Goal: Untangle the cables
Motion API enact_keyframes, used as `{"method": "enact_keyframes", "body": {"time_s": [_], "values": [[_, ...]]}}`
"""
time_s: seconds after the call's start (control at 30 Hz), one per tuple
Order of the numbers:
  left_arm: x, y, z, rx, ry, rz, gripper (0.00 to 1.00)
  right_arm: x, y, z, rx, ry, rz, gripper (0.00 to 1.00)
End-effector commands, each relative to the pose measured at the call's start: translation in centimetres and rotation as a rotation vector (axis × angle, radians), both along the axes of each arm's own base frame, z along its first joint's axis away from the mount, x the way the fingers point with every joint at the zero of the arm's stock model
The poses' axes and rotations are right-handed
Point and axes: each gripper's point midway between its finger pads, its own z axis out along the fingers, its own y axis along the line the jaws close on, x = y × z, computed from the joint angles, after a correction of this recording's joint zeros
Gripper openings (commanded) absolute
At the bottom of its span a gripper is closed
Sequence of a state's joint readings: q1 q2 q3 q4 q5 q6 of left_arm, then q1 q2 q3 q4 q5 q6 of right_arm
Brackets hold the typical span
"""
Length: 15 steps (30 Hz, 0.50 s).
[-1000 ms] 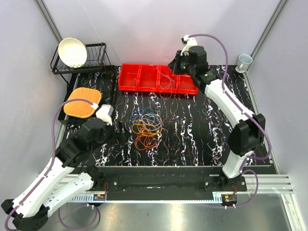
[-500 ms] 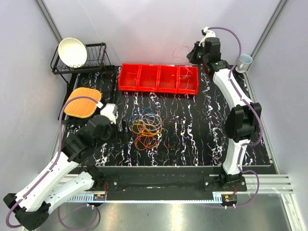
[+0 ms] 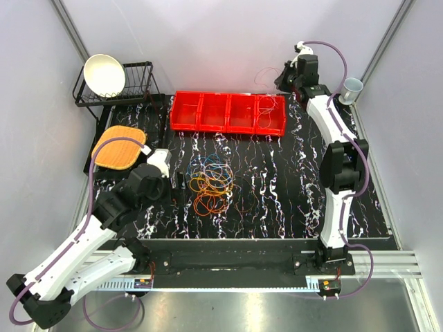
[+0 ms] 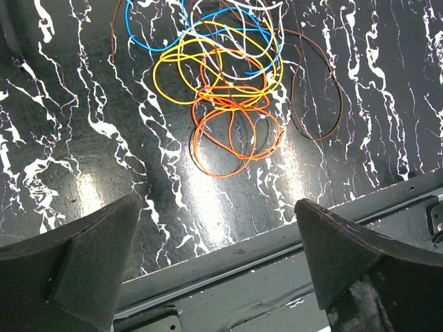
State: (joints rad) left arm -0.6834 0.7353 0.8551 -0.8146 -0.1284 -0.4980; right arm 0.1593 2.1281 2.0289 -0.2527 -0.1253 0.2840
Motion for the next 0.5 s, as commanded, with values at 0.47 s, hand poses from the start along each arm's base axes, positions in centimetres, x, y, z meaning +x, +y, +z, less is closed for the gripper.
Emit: {"method": "enact_keyframes", "body": {"time_s": [0.47], "values": [[0.5,-0.5,0.6,-0.019,-0.033,-0.006,0.99,2.9,0.0,-4.8,0.049,0.053,0.032,0.0]]}}
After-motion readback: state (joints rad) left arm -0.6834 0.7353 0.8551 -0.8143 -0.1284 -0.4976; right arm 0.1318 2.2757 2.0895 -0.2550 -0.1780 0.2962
